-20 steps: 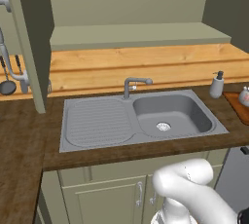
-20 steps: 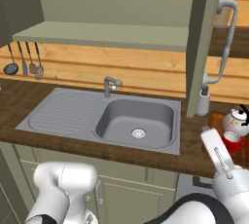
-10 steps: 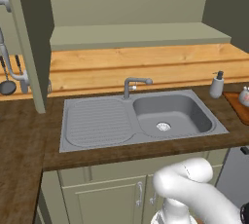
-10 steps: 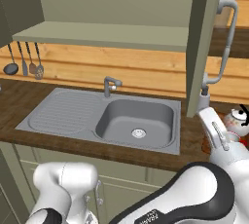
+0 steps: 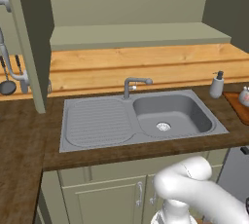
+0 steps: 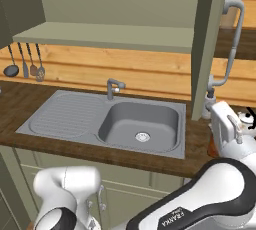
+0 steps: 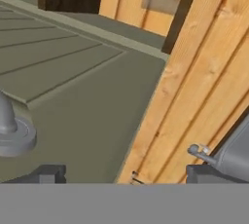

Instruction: Pick the kettle from the counter and place it on the tray. Then pick the mug from the cabinet and place it on the tray. Then close the cabinet doors.

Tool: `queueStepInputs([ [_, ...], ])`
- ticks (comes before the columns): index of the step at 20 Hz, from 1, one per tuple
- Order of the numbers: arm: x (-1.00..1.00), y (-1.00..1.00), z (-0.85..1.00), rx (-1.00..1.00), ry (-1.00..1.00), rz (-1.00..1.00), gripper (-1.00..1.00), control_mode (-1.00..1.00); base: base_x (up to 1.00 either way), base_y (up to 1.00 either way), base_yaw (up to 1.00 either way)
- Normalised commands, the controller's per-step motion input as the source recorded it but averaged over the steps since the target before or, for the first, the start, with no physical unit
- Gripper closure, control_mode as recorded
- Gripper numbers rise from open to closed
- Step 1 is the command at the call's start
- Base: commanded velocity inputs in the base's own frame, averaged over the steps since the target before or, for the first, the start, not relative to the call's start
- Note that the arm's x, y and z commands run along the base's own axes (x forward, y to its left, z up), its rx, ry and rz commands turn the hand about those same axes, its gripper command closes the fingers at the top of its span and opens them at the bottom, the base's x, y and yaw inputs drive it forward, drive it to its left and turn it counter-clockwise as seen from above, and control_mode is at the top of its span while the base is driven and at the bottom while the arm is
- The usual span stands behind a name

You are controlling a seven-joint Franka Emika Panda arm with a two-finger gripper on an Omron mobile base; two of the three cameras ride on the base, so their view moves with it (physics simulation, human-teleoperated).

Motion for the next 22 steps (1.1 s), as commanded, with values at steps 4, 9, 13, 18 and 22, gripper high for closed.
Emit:
queueStepInputs([
  [4, 0.28, 0.00, 0.35, 0.04, 0.07, 0.11, -1.00, -1.00, 0.00, 0.00, 0.00],
  [9, 0.20, 0.08, 0.45, 0.00, 0.11, 0.05, -1.00, -1.00, 0.00, 0.00, 0.00],
  [13, 0.14, 0.42, 0.42, -0.06, 0.17, 0.01, -1.00, -1.00, 0.00, 0.00, 0.00],
  [18, 0.35, 0.97, 0.21, -0.18, 0.20, 0.00, -1.00, -1.00, 0.00, 0.00, 0.00],
  [22, 0.44, 1.00, 0.08, -0.13, 0.22, 0.00, -1.00, -1.00, 0.00, 0.00, 0.00],
])
